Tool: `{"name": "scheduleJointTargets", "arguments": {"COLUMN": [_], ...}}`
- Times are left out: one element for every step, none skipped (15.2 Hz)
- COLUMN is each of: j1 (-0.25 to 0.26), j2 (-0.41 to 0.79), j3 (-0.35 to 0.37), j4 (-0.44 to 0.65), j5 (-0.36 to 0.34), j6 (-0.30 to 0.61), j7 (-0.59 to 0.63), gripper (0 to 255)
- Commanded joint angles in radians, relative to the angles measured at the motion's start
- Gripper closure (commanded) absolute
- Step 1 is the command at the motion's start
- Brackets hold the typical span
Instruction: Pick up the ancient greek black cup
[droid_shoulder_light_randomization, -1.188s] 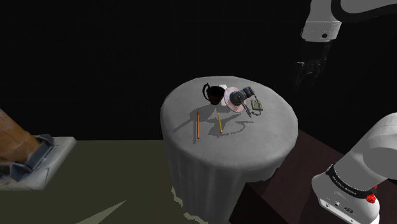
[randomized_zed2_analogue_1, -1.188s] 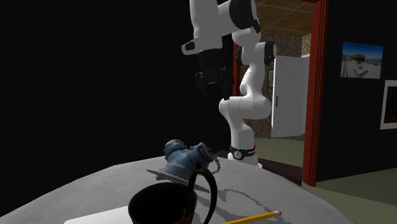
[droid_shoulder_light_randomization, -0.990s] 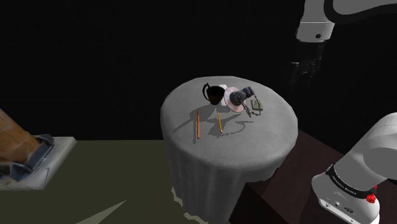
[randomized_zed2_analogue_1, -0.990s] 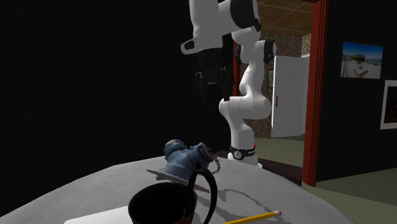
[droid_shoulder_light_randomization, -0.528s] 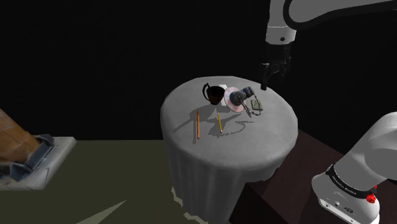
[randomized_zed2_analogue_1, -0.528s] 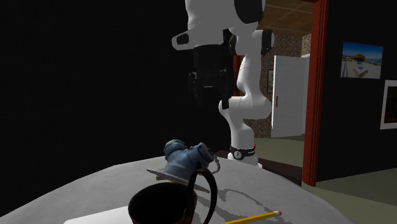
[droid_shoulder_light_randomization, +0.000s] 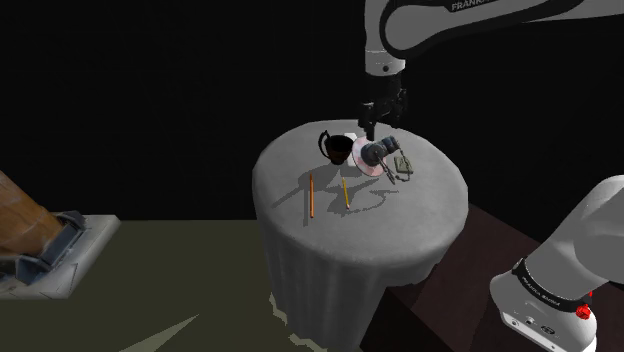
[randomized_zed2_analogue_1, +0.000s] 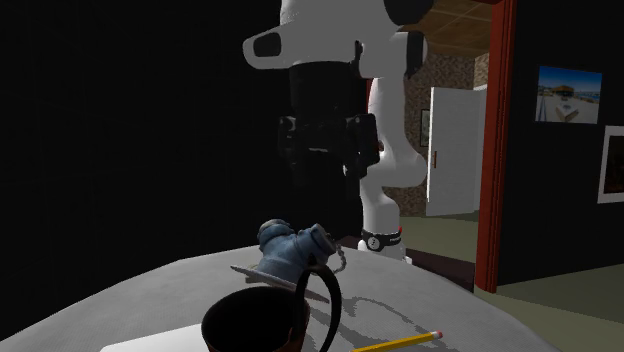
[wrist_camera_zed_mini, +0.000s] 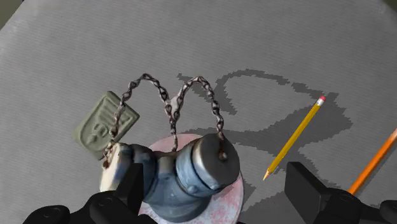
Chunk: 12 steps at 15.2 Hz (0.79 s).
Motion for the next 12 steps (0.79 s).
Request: {"name": "scheduleJointTargets", "arguments": {"j1": [0.009, 0.015, 0.021, 0.028, 0.036, 0.044, 0.053, 0.063, 0.074, 0.085, 0.098, 0.112], "j2": [0.075, 0.116, 0.157, 0.198, 0.240, 0.282, 0.325, 0.368, 0.413, 0.459, 0.506, 0.555], "j3": [0.015, 0.021, 0.028, 0.033, 0.038, 0.042, 0.046, 0.049, 0.051, 0.052, 0.053, 0.053], "j4": [0.076, 0.116, 0.158, 0.202, 0.247, 0.294, 0.343, 0.395, 0.449, 0.506, 0.567, 0.632], "j5": [-0.022, -0.034, -0.046, -0.060, -0.073, -0.087, -0.101, -0.116, -0.130, -0.144, -0.159, -0.173], "j6": [-0.004, -0.006, -0.009, -0.014, -0.020, -0.028, -0.037, -0.049, -0.061, -0.076, -0.093, -0.112], "j7": [0.017, 0.026, 0.035, 0.044, 0.052, 0.060, 0.067, 0.074, 0.080, 0.085, 0.089, 0.092], "gripper": [0, 0, 0, 0, 0, 0, 0, 0, 0, 0, 0, 0]}}
